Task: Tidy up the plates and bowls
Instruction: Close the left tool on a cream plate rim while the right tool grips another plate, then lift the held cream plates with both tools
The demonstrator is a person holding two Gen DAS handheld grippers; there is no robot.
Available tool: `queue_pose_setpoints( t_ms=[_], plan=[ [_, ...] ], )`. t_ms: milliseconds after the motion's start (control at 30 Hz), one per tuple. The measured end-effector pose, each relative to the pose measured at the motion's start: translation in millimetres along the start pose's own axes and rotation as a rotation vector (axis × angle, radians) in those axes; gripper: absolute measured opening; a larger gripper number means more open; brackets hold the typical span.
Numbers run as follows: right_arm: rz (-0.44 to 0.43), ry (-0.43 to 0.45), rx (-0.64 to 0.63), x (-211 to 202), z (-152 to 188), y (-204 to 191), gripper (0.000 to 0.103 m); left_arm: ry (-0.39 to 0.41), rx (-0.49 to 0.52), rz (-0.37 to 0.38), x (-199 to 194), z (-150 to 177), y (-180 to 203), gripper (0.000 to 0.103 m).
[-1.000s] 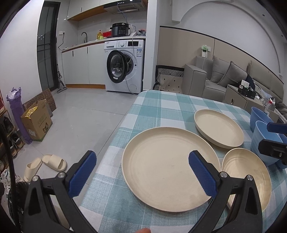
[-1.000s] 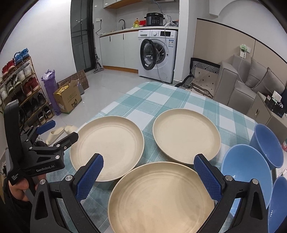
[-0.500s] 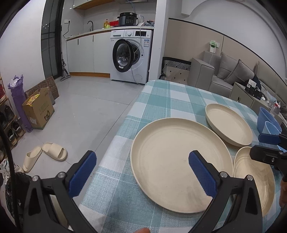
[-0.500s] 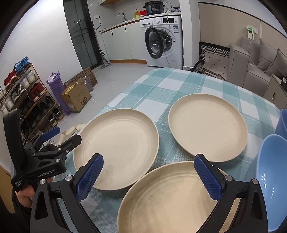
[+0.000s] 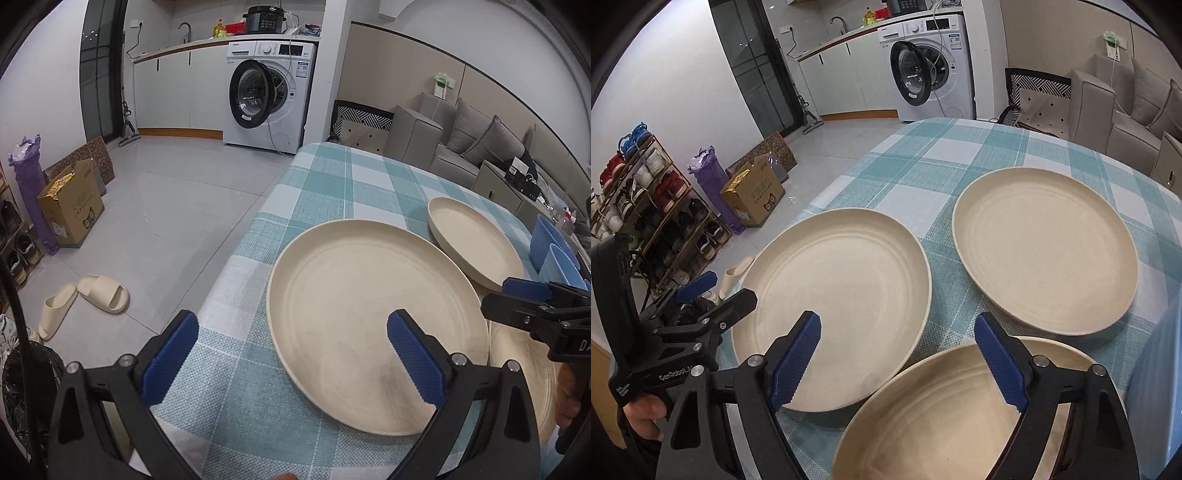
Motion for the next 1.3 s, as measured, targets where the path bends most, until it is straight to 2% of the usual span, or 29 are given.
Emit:
queue_pose_setpoints(
  t_ms=[67,267,367,433,567,700,1000,1300],
  plan=[
    [-0.013,-0.007,0.007,4.4,-0.1,0.1,0.083,-0.009,0.002,0.003,1.7,1.4,0.2,0.101],
    [-0.036,-0.013,0.001,12.2,-1.3,-4.4,0.080,-0.039,0.002,0.020,7.4,5.5,1.3,0.089],
    [-0.038,-0.018,-0.001,15.8,-1.0,-5.3,0.078,-0.054,0.008,0.030,10.5,7.8,2.9,0.079],
    [-0.047,-0.019,0.004,18.3,-1.3,-5.5,0.075,-0.073,0.007,0.040,13.6,10.0,3.9,0.068],
    [-0.059,-0.031,0.009,24.2,-1.1,-7.3,0.074,-0.103,0.005,0.047,17.7,14.9,4.9,0.056],
    [-0.061,-0.034,0.002,27.6,-0.4,-8.5,0.065,-0.123,-0.006,0.053,20.3,17.6,3.9,0.046],
    [-0.037,-0.041,-0.024,30.2,1.1,-9.9,0.055,-0.127,0.017,0.017,19.8,19.5,3.0,0.033],
    [-0.020,-0.039,-0.038,29.8,1.4,-12.5,0.055,-0.127,0.024,0.010,18.9,19.5,2.5,0.032]
  ],
)
Point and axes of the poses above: each gripper's, at about its wrist camera, not at the fingertips, and x roughly the way its jaws point, y to its right, z to its underside, the point moved 5 cm from there along x, roughly the way its jaws point, and after that the axes turned 8 degrees about z, right-handed, at the moved point
